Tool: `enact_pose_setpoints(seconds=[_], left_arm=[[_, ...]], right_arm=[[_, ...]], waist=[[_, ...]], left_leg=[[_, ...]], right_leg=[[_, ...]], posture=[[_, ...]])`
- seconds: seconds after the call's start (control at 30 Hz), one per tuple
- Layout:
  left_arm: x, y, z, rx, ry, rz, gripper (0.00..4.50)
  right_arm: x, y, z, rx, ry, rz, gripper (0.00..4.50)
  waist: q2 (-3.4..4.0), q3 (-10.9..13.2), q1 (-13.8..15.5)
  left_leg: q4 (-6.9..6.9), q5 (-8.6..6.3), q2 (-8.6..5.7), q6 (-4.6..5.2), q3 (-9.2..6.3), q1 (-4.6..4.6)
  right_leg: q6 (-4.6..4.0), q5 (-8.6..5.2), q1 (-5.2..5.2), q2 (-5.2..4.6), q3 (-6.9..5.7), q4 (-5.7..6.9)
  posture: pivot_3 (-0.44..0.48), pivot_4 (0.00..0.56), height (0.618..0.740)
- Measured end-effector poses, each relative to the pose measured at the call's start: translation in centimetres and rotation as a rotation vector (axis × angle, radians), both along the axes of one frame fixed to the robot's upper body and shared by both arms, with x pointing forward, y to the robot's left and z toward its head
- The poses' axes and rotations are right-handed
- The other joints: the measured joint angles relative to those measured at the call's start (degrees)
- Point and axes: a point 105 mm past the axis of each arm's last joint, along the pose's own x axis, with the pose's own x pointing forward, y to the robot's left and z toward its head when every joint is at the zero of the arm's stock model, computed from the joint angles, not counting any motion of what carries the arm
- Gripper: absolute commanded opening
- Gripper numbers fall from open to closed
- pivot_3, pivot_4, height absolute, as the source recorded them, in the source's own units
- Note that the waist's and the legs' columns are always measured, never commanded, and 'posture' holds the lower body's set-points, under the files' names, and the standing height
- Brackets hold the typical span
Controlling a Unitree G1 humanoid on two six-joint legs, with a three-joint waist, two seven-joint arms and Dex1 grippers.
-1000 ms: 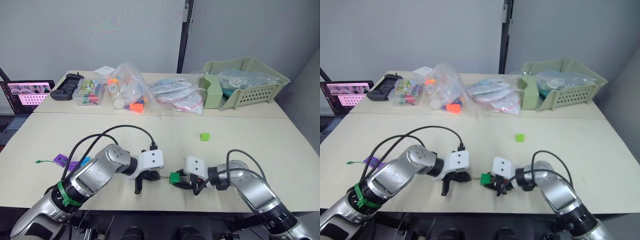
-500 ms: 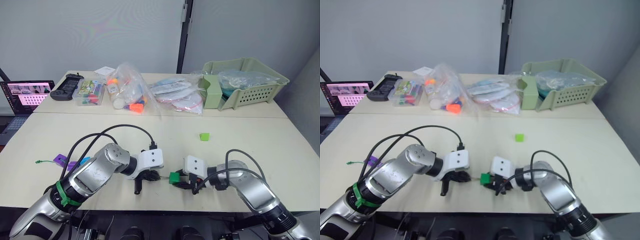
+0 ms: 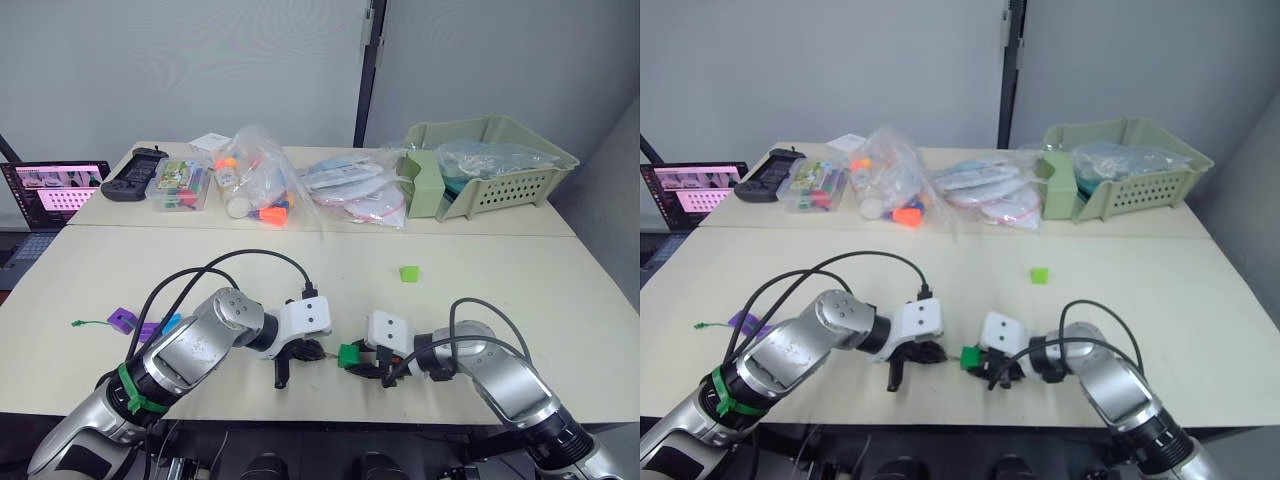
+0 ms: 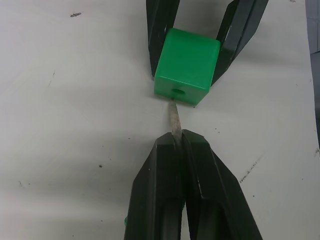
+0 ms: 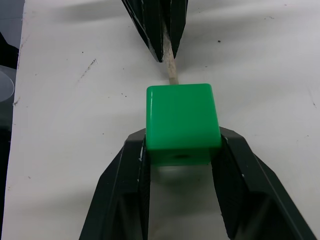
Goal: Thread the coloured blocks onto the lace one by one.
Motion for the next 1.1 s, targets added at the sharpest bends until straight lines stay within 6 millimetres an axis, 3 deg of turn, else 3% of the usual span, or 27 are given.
enact_pose_setpoints(seconds=[0.37, 0.77, 1.1], left_arm=[[-0.1, 0.6, -0.4, -0.047, 0.042, 0.038, 0.0], [-0.2, 3.1, -1.0, -0.075, 0.011, -0.032, 0.0], [0.1, 2.2, -0.3, -0.147, -0.019, -0.036, 0.0]], right_arm=[[0.0, 0.0, 0.0, 0.001, 0.002, -0.004, 1.18], [-0.3, -0.5, -0.2, 0.007, -0.021, -0.034, 1.18], [-0.5, -0.5, -0.2, 0.01, -0.024, -0.034, 1.18]], waist=[[0.0, 0.0, -0.04], [0.01, -0.01, 0.29], [0.01, -0.01, 0.27]], left_leg=[[0.0, 0.0, 0.02, 0.0, -0.01, 0.02], [0.0, 0.0, -0.01, 0.0, 0.01, -0.01], [0.0, 0.0, -0.01, 0.0, 0.03, -0.03]], right_leg=[[0.0, 0.0, 0.01, 0.0, 0.0, 0.0], [-0.01, 0.0, 0.0, -0.04, 0.0, -0.03], [-0.01, 0.0, -0.01, -0.05, 0.0, -0.04]], posture=[[0.0, 0.15, 0.74], [0.0, 0.15, 0.74], [0.0, 0.15, 0.74]])
